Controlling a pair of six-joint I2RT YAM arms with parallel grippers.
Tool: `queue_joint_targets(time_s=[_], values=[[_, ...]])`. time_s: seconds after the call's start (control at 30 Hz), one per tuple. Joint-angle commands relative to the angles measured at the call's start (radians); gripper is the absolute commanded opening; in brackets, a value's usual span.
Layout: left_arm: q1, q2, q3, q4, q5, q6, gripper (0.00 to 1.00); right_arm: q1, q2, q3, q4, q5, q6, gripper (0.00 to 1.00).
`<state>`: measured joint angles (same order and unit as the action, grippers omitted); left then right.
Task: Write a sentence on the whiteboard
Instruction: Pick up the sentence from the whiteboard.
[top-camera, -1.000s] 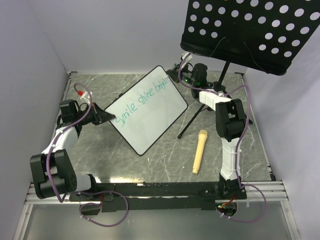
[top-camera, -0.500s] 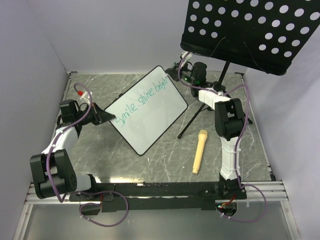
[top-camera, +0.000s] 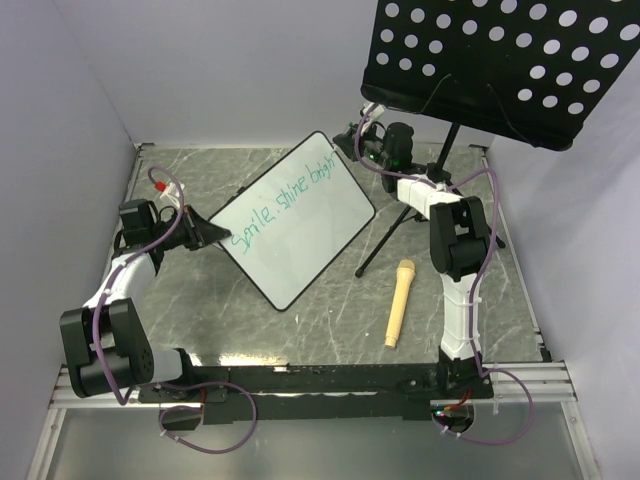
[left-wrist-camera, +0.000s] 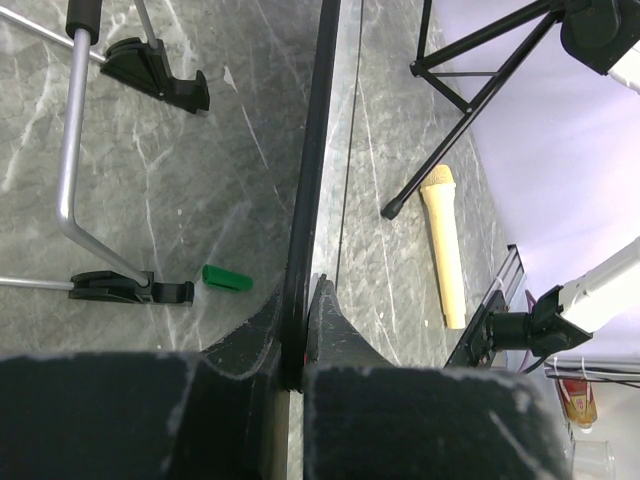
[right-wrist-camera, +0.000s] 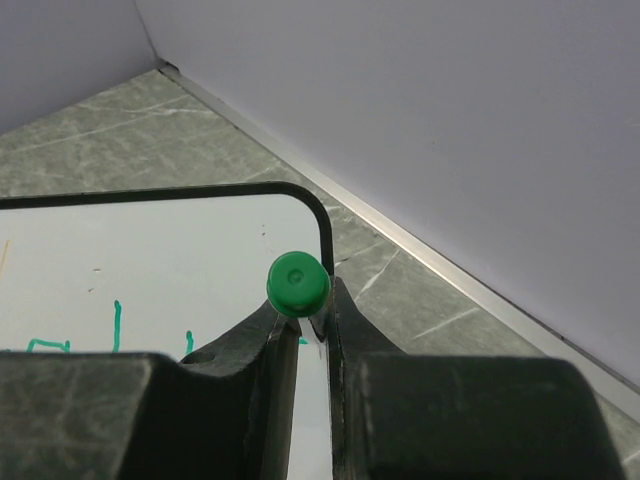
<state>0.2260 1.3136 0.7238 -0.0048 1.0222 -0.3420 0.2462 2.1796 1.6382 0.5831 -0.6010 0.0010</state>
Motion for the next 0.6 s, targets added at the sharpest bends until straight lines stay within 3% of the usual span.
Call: queue_joint_targets(time_s=[0.0,0.17,0.57], values=[[-0.002,0.009,-0.007,0.022,-0.211,0.225,0.01,0.002,-0.006,0.006,0.053,-0.011,-0.013,0.00],[-0.002,0.009,-0.006,0.019,-0.209,0.228,0.01,0.002,-0.047,-0.060,0.145,-0.052,0.036,0.00],[-0.002,0.007,-0.007,0.022,-0.208,0.225,0.01,0.005,-0.040,-0.032,0.124,-0.052,0.044,0.00]])
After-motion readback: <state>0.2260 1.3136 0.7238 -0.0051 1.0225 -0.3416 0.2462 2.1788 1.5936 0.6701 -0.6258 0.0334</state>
